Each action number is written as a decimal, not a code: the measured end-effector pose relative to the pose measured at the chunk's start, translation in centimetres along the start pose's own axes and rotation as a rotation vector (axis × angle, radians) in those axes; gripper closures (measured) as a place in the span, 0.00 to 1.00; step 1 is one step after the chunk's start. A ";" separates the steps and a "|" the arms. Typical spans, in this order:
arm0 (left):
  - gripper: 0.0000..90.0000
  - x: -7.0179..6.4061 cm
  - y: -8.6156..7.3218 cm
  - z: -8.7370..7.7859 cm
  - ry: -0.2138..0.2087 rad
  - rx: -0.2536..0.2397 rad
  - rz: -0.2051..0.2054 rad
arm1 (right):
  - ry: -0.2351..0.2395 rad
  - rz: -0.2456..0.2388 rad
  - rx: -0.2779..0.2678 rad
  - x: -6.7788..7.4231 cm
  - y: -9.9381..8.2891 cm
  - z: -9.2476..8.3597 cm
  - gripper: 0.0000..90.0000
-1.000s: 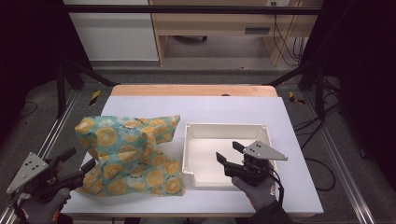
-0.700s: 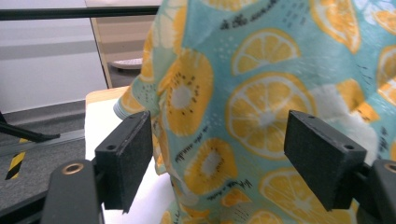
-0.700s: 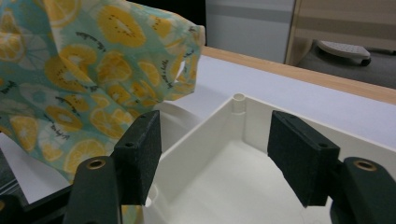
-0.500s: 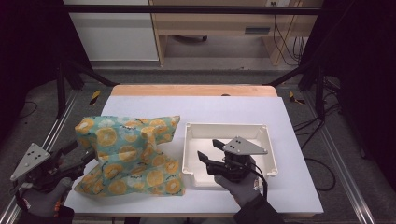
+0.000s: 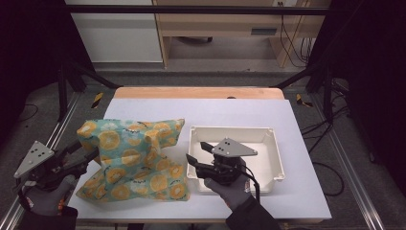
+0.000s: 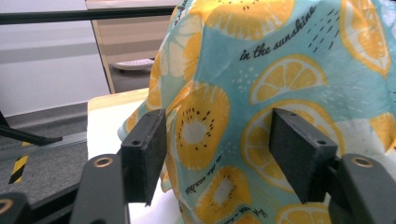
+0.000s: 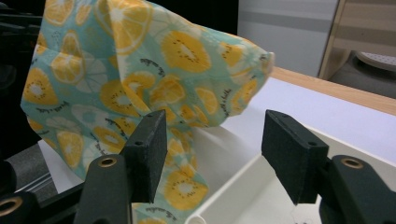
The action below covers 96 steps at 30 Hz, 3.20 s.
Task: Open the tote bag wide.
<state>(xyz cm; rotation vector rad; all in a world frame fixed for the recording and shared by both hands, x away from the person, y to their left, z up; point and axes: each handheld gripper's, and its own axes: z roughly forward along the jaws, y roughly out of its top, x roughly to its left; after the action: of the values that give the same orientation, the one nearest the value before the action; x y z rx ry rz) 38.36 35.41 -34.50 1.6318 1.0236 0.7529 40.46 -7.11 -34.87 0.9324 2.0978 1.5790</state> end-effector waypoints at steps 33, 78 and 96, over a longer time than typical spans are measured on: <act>0.99 0.8 -0.7 -0.4 0.015 0.024 -0.060 | 0.099 -0.045 0.033 4.5 1.9 6.2 0.75; 1.00 -0.4 -3.4 -1.0 -0.015 0.092 -0.042 | 0.128 -0.058 0.151 5.1 -1.8 8.1 1.00; 1.00 -0.6 -3.4 -0.9 -0.018 0.102 -0.038 | 0.180 -0.052 0.003 5.9 2.9 6.3 0.81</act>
<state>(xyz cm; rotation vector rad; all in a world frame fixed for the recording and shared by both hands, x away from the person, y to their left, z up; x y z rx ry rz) 36.50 35.64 -37.49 1.6984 1.0919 0.6692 41.07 1.86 -33.53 0.7547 2.2252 1.6900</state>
